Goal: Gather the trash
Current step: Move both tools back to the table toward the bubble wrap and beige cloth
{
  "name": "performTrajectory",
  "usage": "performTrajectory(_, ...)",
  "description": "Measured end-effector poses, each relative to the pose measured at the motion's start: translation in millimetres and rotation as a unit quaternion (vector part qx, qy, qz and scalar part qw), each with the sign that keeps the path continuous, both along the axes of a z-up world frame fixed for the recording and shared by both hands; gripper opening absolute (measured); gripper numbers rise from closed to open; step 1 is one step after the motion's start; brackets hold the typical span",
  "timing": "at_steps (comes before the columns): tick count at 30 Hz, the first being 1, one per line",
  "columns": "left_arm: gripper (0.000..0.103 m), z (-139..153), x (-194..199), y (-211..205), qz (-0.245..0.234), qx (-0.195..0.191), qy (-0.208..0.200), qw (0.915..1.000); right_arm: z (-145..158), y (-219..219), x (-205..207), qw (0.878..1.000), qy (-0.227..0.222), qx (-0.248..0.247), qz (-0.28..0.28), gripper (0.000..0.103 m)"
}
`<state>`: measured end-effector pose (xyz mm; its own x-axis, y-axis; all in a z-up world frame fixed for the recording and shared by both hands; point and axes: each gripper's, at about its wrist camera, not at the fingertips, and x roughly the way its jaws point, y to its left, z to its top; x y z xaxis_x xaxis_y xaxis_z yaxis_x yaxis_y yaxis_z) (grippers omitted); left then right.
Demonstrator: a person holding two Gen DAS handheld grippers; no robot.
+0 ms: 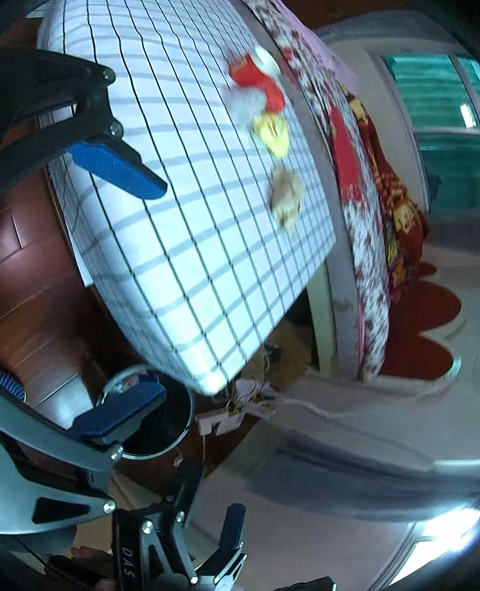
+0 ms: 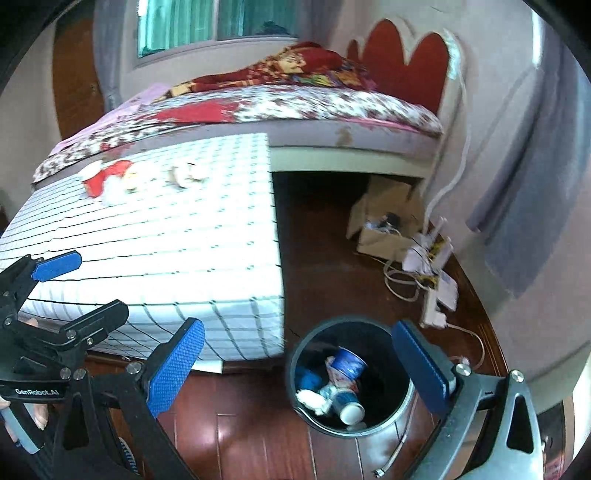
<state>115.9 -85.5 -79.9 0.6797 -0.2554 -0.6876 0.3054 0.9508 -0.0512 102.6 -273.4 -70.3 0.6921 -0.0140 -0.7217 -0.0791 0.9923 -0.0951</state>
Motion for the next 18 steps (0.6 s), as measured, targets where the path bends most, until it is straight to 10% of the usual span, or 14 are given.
performTrajectory(18,0.099,-6,38,140,0.141,0.012,0.001,0.9899,-5,113,71,0.994,0.020,0.020,0.103,0.102)
